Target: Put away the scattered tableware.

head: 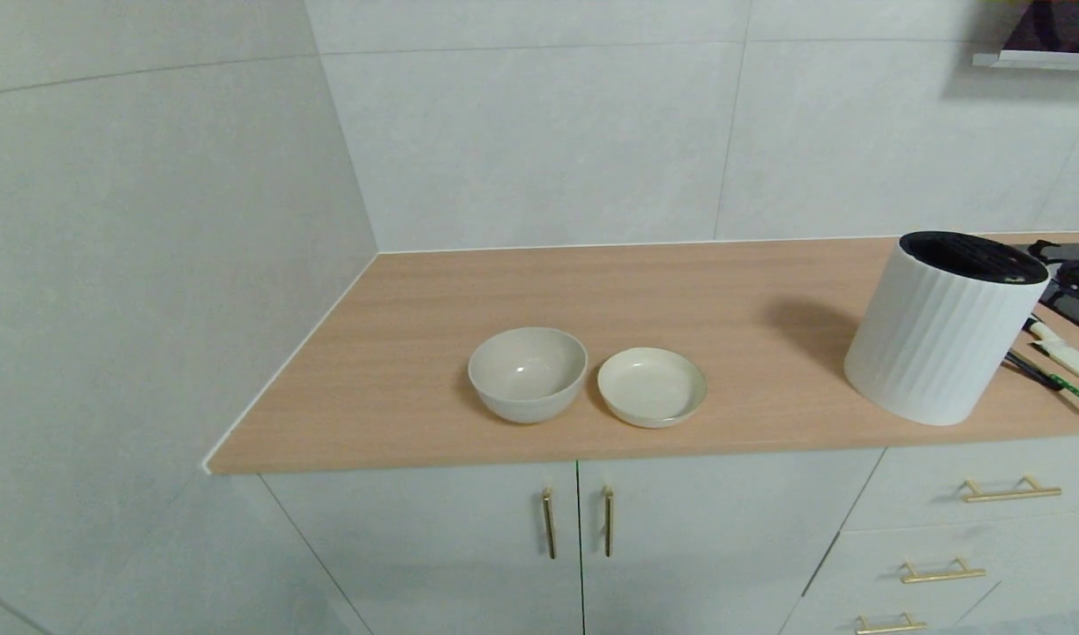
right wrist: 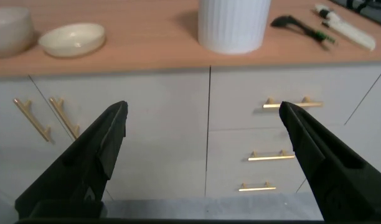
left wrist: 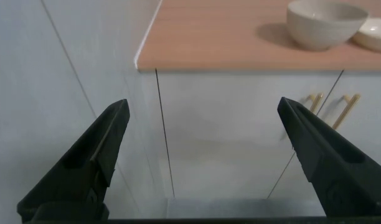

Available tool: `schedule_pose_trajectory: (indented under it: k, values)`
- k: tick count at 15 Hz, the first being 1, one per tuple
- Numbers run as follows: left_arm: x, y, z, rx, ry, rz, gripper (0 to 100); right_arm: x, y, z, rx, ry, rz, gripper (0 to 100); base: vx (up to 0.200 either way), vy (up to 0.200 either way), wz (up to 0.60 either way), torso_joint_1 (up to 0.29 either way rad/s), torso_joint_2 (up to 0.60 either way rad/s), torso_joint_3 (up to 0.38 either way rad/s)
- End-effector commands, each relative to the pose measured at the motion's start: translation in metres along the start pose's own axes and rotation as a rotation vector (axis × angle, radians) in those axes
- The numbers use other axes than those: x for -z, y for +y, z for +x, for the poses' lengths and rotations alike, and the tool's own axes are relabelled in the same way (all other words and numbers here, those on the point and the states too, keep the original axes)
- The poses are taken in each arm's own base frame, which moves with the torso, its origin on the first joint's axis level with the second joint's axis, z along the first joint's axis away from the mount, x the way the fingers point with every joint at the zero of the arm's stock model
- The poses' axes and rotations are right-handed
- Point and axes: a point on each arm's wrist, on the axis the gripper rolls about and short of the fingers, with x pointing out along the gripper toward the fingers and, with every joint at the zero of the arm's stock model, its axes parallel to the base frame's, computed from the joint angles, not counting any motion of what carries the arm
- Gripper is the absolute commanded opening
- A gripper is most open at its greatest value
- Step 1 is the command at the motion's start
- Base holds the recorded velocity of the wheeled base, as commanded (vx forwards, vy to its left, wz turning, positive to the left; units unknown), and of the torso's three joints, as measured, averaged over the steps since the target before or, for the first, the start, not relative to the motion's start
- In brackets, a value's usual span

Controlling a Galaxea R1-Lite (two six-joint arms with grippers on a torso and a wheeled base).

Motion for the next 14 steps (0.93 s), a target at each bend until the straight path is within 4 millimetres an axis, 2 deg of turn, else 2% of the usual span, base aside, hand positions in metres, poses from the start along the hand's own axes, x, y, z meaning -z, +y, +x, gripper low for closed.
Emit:
schedule_pose_trajectory:
  k: [1,14]
  values:
    - [-0.0001,0.0000,0.0001,0.000,0.001,0.000,100,-0.0001,0.0000,0.0001,0.000,0.000,0.000,100,0.000,0.000,0.00,-0.242,0.53,0.295]
    - [-0.0001,0.0000,0.0001,0.000,0.001,0.000,100,-0.0001,0.0000,0.0001,0.000,0.000,0.000,100,0.000,0.000,0.00,-0.214,0.50,0.288]
